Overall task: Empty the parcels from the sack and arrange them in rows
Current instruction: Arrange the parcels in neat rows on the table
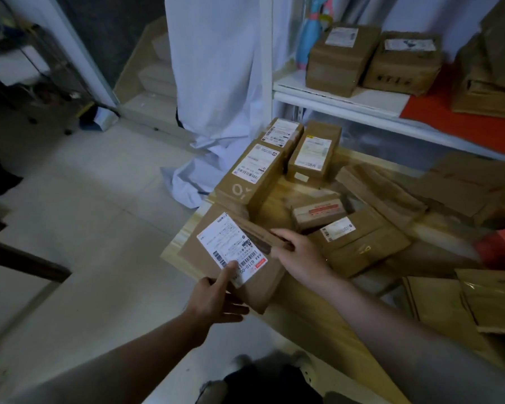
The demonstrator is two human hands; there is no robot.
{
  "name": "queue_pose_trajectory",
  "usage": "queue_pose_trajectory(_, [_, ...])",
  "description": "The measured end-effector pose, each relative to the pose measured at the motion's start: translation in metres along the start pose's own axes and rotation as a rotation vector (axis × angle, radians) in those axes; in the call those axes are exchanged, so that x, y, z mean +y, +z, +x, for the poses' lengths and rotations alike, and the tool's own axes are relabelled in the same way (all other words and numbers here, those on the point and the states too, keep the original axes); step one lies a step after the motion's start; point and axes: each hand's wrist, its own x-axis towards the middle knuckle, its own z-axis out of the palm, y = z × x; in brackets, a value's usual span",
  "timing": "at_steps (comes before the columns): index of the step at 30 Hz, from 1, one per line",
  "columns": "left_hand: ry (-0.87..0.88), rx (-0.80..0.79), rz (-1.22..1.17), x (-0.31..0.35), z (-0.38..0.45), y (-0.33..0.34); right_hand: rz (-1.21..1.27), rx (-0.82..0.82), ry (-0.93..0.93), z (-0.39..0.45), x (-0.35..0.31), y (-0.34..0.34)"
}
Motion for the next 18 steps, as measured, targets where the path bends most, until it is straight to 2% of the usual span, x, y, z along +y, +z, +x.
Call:
queue_pose_trajectory(3, [-0.029,0.058,-0.096,0.005,0.021,-0.014,-0.037,0.030,0.003,0.009,-0.003,0.020])
queue_pose_trajectory(5, [-0.008,0.151,-0.129,0.009,0.032,-0.016,-0.127,0.082,-0.007,0.008,0.000,0.025])
queue_pose_trajectory(8, [0.137,0.482,0.147,0.012,0.023,-0.011,-0.291,0.202,-0.064,-0.002,0.015,0.016])
queue_pose_trajectory(10, [0.374,0.592,0.366,0.015,0.014,-0.004,-0.481,0.326,-0.174,-0.008,0.027,0.000])
queue_pose_trajectory(12, [0.581,0.551,0.474,0.017,0.014,0.010,-0.732,0.455,-0.230,-0.011,0.034,-0.022])
queue_pose_trajectory(13, [0.668,0.509,0.513,0.021,0.015,0.020,-0.835,0.467,-0.196,-0.013,0.036,-0.032])
queue_pose_trajectory(14, [0.749,0.452,0.548,0.025,0.016,0.031,-0.915,0.430,-0.140,-0.015,0.037,-0.043])
queue_pose_trajectory(16, [0.865,0.279,0.628,0.036,0.016,0.057,-0.998,0.256,0.009,-0.015,0.045,-0.062])
queue_pose_trajectory(18, [0.890,0.095,0.731,0.046,0.020,0.081,-1.039,0.104,0.102,-0.015,0.054,-0.071])
